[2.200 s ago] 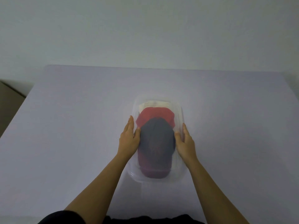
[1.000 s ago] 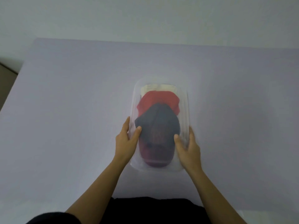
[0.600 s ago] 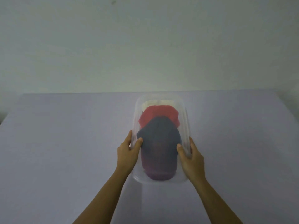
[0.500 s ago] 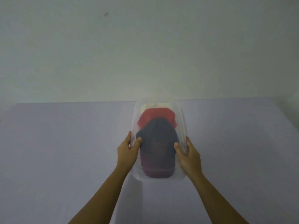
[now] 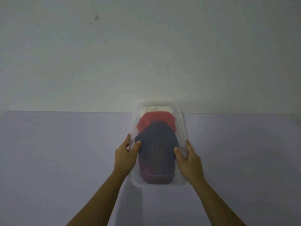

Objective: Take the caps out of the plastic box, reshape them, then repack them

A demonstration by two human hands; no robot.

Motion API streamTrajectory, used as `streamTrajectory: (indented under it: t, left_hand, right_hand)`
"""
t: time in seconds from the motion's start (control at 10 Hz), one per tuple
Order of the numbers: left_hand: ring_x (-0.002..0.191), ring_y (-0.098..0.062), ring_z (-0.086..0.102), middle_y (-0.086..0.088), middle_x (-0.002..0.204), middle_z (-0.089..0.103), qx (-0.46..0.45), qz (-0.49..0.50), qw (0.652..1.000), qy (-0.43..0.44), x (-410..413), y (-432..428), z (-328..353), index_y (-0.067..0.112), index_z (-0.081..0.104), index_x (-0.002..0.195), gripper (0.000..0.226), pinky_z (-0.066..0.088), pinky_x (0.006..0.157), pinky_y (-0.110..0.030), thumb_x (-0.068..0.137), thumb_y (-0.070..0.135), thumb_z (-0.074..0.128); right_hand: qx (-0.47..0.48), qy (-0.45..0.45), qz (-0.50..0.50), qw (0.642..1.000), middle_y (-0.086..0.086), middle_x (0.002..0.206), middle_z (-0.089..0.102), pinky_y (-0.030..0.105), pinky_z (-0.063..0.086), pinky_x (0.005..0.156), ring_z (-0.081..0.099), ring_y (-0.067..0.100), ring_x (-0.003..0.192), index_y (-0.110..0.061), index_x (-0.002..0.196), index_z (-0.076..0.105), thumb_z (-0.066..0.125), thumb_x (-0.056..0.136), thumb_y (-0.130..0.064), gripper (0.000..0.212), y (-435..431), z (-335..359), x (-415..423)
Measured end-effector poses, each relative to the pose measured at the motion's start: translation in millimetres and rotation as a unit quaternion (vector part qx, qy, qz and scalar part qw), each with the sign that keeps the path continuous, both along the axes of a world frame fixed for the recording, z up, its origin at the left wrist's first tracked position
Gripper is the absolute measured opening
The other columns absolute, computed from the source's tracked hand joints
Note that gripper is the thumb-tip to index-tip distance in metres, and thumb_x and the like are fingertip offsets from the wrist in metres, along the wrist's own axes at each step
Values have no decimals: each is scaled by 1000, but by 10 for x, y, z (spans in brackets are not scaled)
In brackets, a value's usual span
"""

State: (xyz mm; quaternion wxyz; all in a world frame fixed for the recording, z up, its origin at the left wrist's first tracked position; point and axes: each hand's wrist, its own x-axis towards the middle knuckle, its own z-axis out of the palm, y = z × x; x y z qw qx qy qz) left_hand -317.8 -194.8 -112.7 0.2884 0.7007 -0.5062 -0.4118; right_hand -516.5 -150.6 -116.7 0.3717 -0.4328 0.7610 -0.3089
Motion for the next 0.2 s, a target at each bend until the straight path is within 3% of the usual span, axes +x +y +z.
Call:
streamTrajectory:
  t: [0.2]
  left_hand:
    - [140, -32, 31, -11, 155, 27, 6, -48, 992, -117, -11, 51, 391, 10, 16, 150, 68, 30, 111, -44, 96, 46, 39]
  right_hand:
    - [22, 70, 34, 997, 11, 157, 18, 42, 26, 111, 24, 28, 141, -13, 150, 6, 42, 94, -48, 75, 38, 401, 114]
